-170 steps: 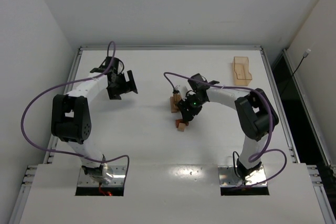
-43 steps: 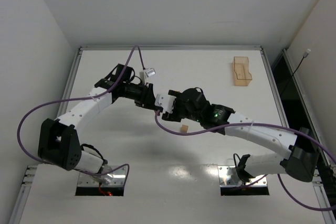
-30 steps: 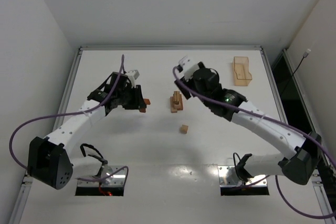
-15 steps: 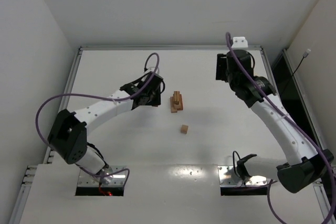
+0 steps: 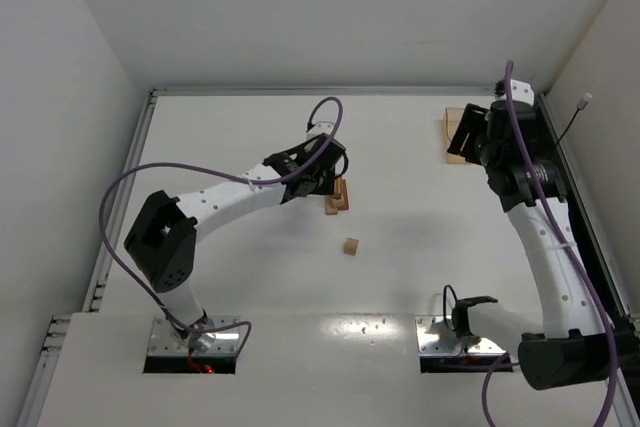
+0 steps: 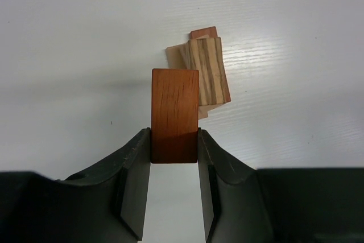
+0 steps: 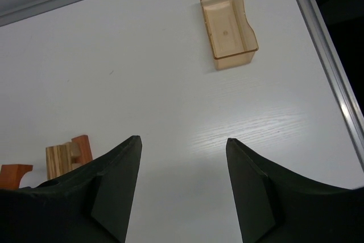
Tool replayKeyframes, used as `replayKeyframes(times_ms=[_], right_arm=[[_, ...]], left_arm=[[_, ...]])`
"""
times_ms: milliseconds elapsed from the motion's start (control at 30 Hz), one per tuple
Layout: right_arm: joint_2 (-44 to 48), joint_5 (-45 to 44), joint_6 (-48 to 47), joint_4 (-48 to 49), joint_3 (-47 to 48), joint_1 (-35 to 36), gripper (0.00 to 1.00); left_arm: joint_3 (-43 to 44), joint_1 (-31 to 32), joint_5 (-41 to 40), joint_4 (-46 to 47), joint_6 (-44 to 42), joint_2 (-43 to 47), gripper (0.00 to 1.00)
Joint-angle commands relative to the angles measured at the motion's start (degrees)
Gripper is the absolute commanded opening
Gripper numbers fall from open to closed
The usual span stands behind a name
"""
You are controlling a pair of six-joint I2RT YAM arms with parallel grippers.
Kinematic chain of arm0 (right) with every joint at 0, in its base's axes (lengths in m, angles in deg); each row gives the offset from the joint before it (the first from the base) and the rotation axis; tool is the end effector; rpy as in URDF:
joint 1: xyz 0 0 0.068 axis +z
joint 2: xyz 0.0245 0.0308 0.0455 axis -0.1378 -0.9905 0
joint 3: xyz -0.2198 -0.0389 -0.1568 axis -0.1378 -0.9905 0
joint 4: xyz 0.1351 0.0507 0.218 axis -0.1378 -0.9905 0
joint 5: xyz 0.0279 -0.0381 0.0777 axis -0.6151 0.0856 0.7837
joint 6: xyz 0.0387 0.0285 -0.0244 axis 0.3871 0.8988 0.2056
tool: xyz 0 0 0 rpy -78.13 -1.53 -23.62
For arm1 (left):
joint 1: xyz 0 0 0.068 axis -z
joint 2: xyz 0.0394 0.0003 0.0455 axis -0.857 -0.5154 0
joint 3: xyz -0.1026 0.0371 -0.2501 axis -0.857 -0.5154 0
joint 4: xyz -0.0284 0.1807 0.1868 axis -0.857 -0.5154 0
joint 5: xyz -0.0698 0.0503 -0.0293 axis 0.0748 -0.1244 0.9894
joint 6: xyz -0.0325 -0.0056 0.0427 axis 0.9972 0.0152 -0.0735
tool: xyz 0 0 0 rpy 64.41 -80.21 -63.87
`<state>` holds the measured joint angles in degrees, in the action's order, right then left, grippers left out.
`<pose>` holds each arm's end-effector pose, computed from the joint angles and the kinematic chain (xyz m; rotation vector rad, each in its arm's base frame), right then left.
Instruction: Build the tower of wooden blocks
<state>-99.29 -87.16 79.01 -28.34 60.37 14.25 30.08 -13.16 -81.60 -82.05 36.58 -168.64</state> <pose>0.2296 0.0153 0.3861 0.4911 1.9926 0.0323 0.2707 -0.2594 0.2668 -0.0150 2.3588 -0.2493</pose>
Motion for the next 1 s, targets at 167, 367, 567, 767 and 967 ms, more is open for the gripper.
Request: replayKeyframes(times_ms=[167, 367, 567, 767, 967], right_arm=[[1.0, 10.5, 2.3, -0.2, -1.2, -4.1, 0.65], [1.0, 15.0, 1.8, 0.3, -2.2, -6.1, 0.7], [1.0, 15.6, 1.8, 0.3, -2.2, -6.1, 0.7], [0.4, 15.6, 1.8, 0.8, -2.2, -6.1, 0.7], [-0.1, 16.1, 1.8, 1.4, -2.2, -6.1, 0.7]], left_arm=[[5.4, 2.1, -2.8, 3.5, -1.4, -3.2, 0.0], [8.3, 2.1, -2.1, 3.5, -1.9, -5.9, 0.0], [10.0, 2.1, -1.6, 3.5, -1.9, -7.2, 0.0], [11.1, 2.1, -1.6, 3.5, -1.9, -8.5, 0.0], [11.1, 2.1, -1.6, 3.0, -1.9, -9.6, 0.0]])
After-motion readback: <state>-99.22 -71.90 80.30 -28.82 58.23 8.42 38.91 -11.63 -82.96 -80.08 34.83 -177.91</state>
